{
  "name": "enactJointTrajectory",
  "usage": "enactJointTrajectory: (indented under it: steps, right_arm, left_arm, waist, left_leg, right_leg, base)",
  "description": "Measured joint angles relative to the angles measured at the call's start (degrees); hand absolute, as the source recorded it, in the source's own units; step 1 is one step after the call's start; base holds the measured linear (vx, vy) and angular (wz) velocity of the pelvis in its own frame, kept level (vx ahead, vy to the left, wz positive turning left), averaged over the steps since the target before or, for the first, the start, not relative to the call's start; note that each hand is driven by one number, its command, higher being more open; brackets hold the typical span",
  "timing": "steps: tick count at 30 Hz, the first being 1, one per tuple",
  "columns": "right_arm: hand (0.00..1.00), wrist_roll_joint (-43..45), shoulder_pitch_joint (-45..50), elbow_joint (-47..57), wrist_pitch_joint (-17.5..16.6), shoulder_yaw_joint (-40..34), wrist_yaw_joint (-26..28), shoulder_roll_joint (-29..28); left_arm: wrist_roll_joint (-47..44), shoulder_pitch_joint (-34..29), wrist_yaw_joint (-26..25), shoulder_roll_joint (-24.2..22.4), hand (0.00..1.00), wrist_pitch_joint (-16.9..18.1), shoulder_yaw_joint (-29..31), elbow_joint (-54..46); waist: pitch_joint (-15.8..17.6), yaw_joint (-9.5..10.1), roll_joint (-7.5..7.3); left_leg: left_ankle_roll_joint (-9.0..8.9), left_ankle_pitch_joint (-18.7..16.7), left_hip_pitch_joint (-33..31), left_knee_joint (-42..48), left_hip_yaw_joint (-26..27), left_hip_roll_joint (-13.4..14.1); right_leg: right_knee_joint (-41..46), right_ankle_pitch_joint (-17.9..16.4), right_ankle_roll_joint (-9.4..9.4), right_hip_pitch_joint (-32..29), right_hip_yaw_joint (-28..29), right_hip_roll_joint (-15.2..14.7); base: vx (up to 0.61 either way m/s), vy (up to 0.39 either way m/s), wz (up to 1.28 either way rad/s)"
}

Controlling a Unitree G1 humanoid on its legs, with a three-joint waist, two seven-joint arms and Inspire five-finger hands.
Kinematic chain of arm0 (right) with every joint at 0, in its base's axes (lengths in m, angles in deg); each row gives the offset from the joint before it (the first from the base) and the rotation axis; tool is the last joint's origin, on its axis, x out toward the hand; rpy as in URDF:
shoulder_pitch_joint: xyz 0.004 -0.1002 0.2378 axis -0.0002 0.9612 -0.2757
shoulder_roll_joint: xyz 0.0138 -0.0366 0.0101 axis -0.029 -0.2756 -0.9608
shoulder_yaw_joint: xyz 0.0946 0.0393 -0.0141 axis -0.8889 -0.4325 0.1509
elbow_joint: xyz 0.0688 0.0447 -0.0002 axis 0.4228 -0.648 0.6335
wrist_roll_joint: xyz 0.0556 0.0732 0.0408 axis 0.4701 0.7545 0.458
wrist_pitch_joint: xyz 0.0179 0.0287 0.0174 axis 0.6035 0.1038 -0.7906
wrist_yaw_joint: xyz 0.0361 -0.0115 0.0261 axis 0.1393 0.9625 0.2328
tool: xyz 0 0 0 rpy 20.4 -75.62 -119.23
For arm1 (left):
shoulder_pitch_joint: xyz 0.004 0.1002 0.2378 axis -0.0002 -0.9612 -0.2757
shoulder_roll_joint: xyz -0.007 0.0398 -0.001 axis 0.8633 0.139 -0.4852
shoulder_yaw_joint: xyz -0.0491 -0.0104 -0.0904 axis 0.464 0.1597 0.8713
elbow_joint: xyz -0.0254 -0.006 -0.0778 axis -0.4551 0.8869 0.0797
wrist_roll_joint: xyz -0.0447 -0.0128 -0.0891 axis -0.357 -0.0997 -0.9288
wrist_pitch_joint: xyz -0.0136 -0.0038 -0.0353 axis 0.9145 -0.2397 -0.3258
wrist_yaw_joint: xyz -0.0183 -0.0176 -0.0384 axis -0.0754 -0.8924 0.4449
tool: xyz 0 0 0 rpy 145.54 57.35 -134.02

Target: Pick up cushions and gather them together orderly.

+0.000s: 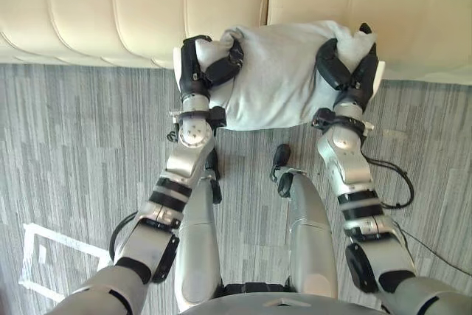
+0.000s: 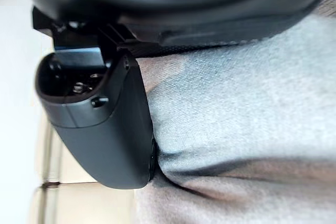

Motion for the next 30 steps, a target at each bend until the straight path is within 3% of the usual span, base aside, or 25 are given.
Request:
enactJointTrajectory:
  steps: [2, 4, 6, 8, 10, 12, 14, 15, 16, 18, 20, 21, 22, 23, 25, 27, 28, 30]
  right_arm:
    - [0.00, -2.23, 6.45, 5.14, -0.06, 0.14, 0.02, -0.36]
    - [0.00, -5.57, 15.77, 9.02, -0.90, 1.77, 0.25, -0.37]
    - [0.00, -7.02, 19.82, 11.37, -1.27, 2.64, 0.57, -0.34]
    - [0.00, -9.06, 24.96, 14.04, -1.37, 3.84, 0.98, -0.22]
    - [0.00, -10.70, 28.53, 15.93, -1.37, 4.52, 2.18, 0.06]
    - [0.00, -11.05, 30.39, 16.20, -1.36, 5.46, 2.69, 0.58]
    - [0.00, -12.06, 32.69, 17.46, -1.29, 6.04, 2.94, 1.11]
    - [0.00, -12.41, 32.73, 17.46, -1.21, 6.06, 2.94, 1.13]
    - [0.00, -12.45, 32.73, 17.46, -1.20, 6.06, 2.94, 1.13]
    - [0.00, -13.02, 32.72, 17.46, -1.12, 6.06, 2.81, 1.14]
    - [0.00, -13.26, 32.64, 17.43, -1.09, 6.06, 2.81, 1.23]
    - [0.00, -13.28, 32.63, 17.31, -1.06, 6.06, 2.82, 1.41]
    - [0.00, -13.29, 32.59, 17.16, -1.00, 6.10, 2.86, 1.36]
    - [0.00, -13.43, 32.49, 16.42, -0.72, 6.57, 3.11, 0.84]
    - [0.00, -14.50, 32.74, 15.56, -0.25, 6.94, 3.20, -0.46]
    - [0.00, -15.18, 32.54, 14.68, -0.25, 6.95, 3.70, -0.48]
    - [0.00, -15.43, 32.44, 13.58, -0.28, 6.99, 4.26, -0.39]
    - [0.00, -15.48, 31.77, 10.26, -0.36, 7.05, 5.02, -0.42]
  left_arm:
    - [0.02, -5.46, 0.00, -1.12, 0.00, 0.03, -1.55, -4.00]
    - [0.03, -13.56, 0.35, -2.38, 0.00, 0.47, -3.14, -6.38]
    - [0.02, -17.03, 0.58, -2.73, 0.00, 0.83, -3.54, -7.74]
    - [0.00, -21.28, 0.80, -2.74, 0.00, 1.19, -4.33, -8.95]
    - [-0.02, -24.75, 1.25, -2.73, 0.00, 1.61, -4.33, -10.11]
    - [-0.03, -27.32, 1.43, -2.78, 0.00, 1.67, -4.33, -10.57]
    - [-0.07, -30.59, 2.03, -2.89, 0.00, 1.98, -4.58, -11.58]
    - [-0.12, -31.27, 2.12, -3.16, 0.00, 1.97, -4.75, -11.57]
    - [-0.12, -31.38, 2.15, -3.20, 0.00, 1.97, -4.80, -11.57]
    - [-0.11, -32.63, 2.63, -3.27, 0.00, 1.94, -5.56, -11.57]
    - [-0.11, -33.44, 2.63, -2.98, 0.00, 1.93, -5.99, -11.57]
    - [-0.09, -33.64, 2.62, -2.47, 0.00, 1.93, -6.58, -11.57]
    - [-0.07, -33.73, 2.63, -2.16, 0.00, 1.94, -6.74, -11.56]
    - [-0.06, -34.37, 2.62, -0.81, 0.00, 1.95, -6.80, -11.55]
    - [-0.04, -35.10, 2.62, 0.04, 0.00, 1.81, -6.81, -11.51]
    - [-0.04, -35.66, 2.62, 0.08, 0.00, 1.80, -6.82, -11.35]
    - [-0.04, -36.30, 2.63, 0.20, 0.00, 1.77, -6.82, -11.04]
    - [-0.04, -37.49, 2.77, 0.90, 0.00, 1.77, -6.82, -10.72]
  waist:
    - [-0.29, 0.00, -0.03]
    - [-5.83, 0.01, 0.10]
    - [-5.94, 0.06, 0.09]
    - [-7.40, 0.50, 0.28]
    - [-8.22, 1.50, 0.36]
    - [-9.50, 1.92, 0.74]
    - [-12.06, 1.93, 1.10]
    - [-12.91, 2.00, 1.16]
    - [-13.06, 2.01, 1.13]
    - [-14.87, 1.99, 0.73]
    - [-16.73, 3.06, 0.62]
    - [-17.92, 4.15, 1.20]
    - [-18.27, 4.83, 1.25]
    - [-19.37, 5.44, 0.36]
    - [-21.47, 4.13, -2.21]
    - [-21.99, 4.27, -3.04]
    - [-22.01, 4.20, -2.93]
    - [-21.96, 4.14, -2.93]
  left_leg:
    - [-0.09, 0.02, 5.29, -1.70, 0.11, -0.26]
    - [-0.68, -0.39, 9.32, -4.65, 0.44, -0.46]
    - [-0.96, -1.26, 12.95, -4.54, 0.60, -0.40]
    - [-1.59, -2.64, 15.47, -2.14, 0.87, 0.26]
    - [-1.57, -2.72, 14.72, 6.24, 0.92, 1.70]
    - [-1.10, -2.41, 14.31, 11.67, 0.30, 2.75]
    - [1.87, -0.47, 11.06, 19.11, -0.33, 3.82]
    - [2.46, -3.08, 10.84, 19.05, -0.32, 3.34]
    - [2.63, -3.48, 10.83, 18.73, -0.32, 3.19]
    - [2.70, -6.69, 11.39, 9.18, -0.25, 0.00]
    - [1.87, -5.55, 11.46, -0.93, -0.40, -1.90]
    - [1.79, -2.75, 12.30, -7.14, -0.67, -2.16]
    - [1.93, 0.29, 12.95, -7.87, -1.13, -2.27]
    - [4.00, 4.31, 14.62, -8.54, -0.94, -2.79]
    - [6.29, 2.00, 15.23, -6.20, 0.75, -4.74]
    - [7.09, 0.34, 17.51, -5.67, 1.89, -5.83]
    - [7.08, -1.16, 20.31, -6.00, 2.54, -6.23]
    - [7.43, -2.89, 25.69, -8.39, 3.26, -6.38]
  right_leg:
    - [-0.58, -0.53, 0.43, 4.72, -0.04, 0.07]
    - [-2.24, -1.77, 0.97, 7.93, -0.01, 0.39]
    - [-1.94, -3.07, 1.12, 11.44, 0.02, 0.39]
    - [-1.24, -5.35, 1.04, 14.53, 0.11, 0.62]
    - [-1.20, -6.64, 0.40, 17.80, 0.52, 1.07]
    - [-1.20, -7.58, 0.09, 20.17, 0.80, 1.73]
    - [-2.39, -8.20, -0.90, 22.49, 0.92, 2.27]
    - [-3.60, -8.20, -0.99, 23.56, 0.96, 2.35]
    - [-3.81, -8.19, -1.01, 23.78, 0.97, 2.36]
    - [-8.73, -7.79, -1.00, 27.90, 0.85, 2.66]
    - [-13.00, -6.88, 0.47, 30.81, 1.33, 3.48]
    - [-15.16, -6.24, 1.63, 32.33, 2.32, 4.59]
    - [-15.62, -6.21, 1.99, 32.80, 3.13, 4.95]
    - [-16.80, -6.20, 3.08, 34.06, 5.22, 4.93]
    - [-20.08, -4.83, 5.38, 36.40, 7.90, 2.63]
    - [-19.22, -4.38, 6.15, 37.49, 9.15, 1.48]
    - [-13.91, -4.12, 6.73, 36.87, 9.84, 0.88]
    - [0.61, -2.32, 10.01, 32.08, 10.09, -0.10]
  base:
    - [0.17, -0.012, -0.07]
    - [0.17, -0.013, -0.08]
    - [0.12, -0.019, -0.08]
    - [0.07, -0.040, -0.09]
    - [0.05, -0.053, -0.22]
    - [0.08, -0.061, -0.20]
    - [0.11, -0.035, -0.05]
    - [0.10, 0.002, -0.06]
    - [0.16, 0.023, 0.01]
    - [0.24, 0.043, 0.07]
    - [0.30, 0.095, -0.29]
    - [0.38, 0.149, -0.60]
    - [0.45, 0.194, -0.83]
    - [0.48, 0.201, -0.54]
    - [0.48, 0.217, -0.37]
    - [0.34, 0.154, -0.39]
    - [0.41, 0.190, -0.47]
    - [0.32, 0.145, -0.43]
